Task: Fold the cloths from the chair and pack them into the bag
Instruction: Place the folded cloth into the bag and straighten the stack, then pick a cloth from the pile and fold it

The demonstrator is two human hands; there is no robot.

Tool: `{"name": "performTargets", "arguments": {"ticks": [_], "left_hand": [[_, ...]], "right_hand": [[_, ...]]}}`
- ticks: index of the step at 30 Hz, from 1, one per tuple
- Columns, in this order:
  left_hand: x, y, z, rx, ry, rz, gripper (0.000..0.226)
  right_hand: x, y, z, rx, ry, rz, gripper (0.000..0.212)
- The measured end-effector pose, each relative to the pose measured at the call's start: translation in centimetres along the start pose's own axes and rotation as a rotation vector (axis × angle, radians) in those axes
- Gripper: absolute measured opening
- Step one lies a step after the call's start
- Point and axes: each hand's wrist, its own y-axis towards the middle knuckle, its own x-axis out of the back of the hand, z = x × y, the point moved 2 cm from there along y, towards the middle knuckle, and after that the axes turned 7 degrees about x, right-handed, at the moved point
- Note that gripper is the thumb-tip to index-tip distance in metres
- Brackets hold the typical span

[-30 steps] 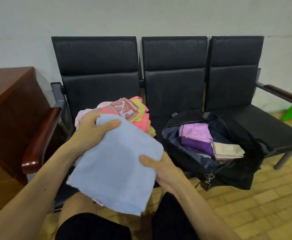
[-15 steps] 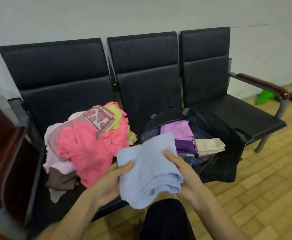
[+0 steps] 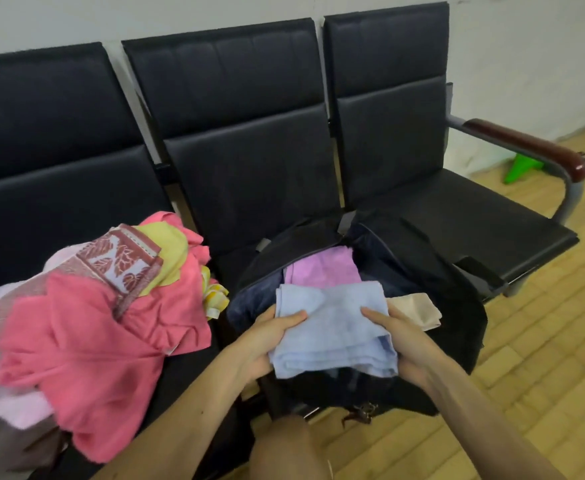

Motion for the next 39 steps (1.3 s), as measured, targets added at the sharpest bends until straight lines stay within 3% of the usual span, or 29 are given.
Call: {"name": "performTargets", "arguments": {"ticks": [4,6,8,11,17,23,26,30,32,34,36,39], "left_hand": [[-0.7,6.9,-2.3,0.117,-0.074,0.018,0.042],[-0.8,9.8,-2.9,0.162,-0.123,0.023,0.043],[-0.7,12.4,-3.3,0.169,-0.139,0.026,0.029],[-0.1,15.7,-4.0,0.135,-0.158,0.007,0.017],[1.6,20.6,-4.7,0.01,-0.15,-0.104,0.025],[2.6,22.0,-3.5,-0.05,-0.071,-0.235,0.028],[2.8,20.7,-3.0,-0.13,0.065,-0.257,0.032],[2.6,15.9,-2.9,-0.19,0.338,-0.212,0.04],[3.3,12.3,-2.8,-0.27,0.481,-0.231,0.039],[4.4,7.9,-2.9,-0.403,0.478,-0.233,0.025],[6.5,3.1,-3.0,-0.492,0.402,-0.286,0.022],[11.9,-2.8,-1.9,-0.565,0.387,-0.456,0.019]], "right_hand": [[1.2,7.6,1.7,-0.104,-0.07,-0.022,0.021],[2.0,11.3,1.4,-0.172,-0.131,-0.013,0.031],[2.4,14.5,0.9,-0.189,-0.147,0.014,0.021],[2.6,18.2,0.2,-0.137,-0.167,0.03,0.019],[2.1,23.0,-1.1,0.108,-0.343,0.007,0.026],[1.7,24.2,-2.4,0.128,-0.582,-0.083,0.02],[1.3,23.4,-2.1,0.1,-0.664,-0.101,0.022],[0.3,20.0,-1.0,0.154,-0.941,-0.171,0.063],[-1.5,16.8,-0.6,0.304,-0.897,-0.218,0.056],[-4.4,12.9,-1.2,0.453,-0.74,-0.177,0.035],[-8.3,9.3,-3.1,0.505,-0.623,-0.02,0.019],[-14.8,6.0,-7.9,0.5,-0.57,0.223,0.015]]}}
